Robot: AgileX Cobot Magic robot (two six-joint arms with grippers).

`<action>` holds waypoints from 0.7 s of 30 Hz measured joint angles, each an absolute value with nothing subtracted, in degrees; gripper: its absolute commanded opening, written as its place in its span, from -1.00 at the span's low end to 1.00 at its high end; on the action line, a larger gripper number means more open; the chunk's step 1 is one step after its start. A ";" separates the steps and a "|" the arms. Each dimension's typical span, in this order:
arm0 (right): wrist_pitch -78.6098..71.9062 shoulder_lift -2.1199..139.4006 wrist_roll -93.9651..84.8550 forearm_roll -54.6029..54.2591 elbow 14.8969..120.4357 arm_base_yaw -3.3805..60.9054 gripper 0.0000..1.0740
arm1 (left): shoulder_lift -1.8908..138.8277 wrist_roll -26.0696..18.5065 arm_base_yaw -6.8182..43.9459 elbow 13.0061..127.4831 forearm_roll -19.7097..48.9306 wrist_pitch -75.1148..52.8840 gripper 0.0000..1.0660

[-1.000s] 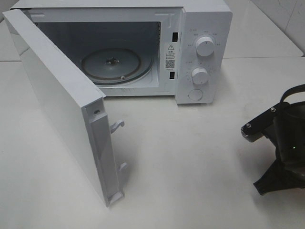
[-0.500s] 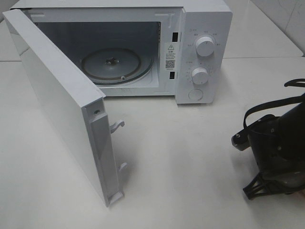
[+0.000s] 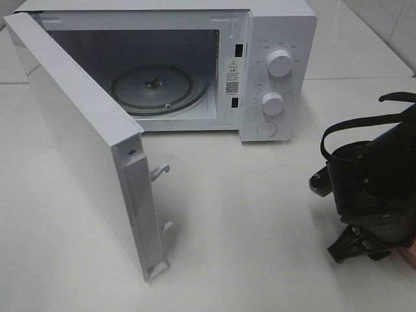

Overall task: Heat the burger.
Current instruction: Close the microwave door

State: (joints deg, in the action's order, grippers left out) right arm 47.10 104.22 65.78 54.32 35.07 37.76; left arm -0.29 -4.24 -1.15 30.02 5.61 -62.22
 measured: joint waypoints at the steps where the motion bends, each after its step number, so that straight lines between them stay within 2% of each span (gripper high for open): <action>1: 47.10 104.22 65.78 54.32 35.07 37.76 -0.03 | -0.29 -4.24 -1.15 30.02 5.61 -62.22 0.86; 14: 47.33 85.49 45.78 42.74 35.52 37.76 0.01 | -0.29 -4.24 -1.15 30.02 5.61 -62.22 0.86; 19: 47.33 79.13 38.50 37.99 35.52 37.76 0.10 | -0.29 -4.24 -1.15 30.02 5.61 -62.22 0.86; 21: 47.33 72.94 30.37 33.69 35.52 37.76 0.24 | -0.29 -4.24 -1.15 30.02 5.61 -62.22 0.86</action>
State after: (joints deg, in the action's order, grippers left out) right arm 47.33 72.94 30.37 33.69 35.52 37.76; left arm -0.29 -4.24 -1.15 30.02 5.61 -62.22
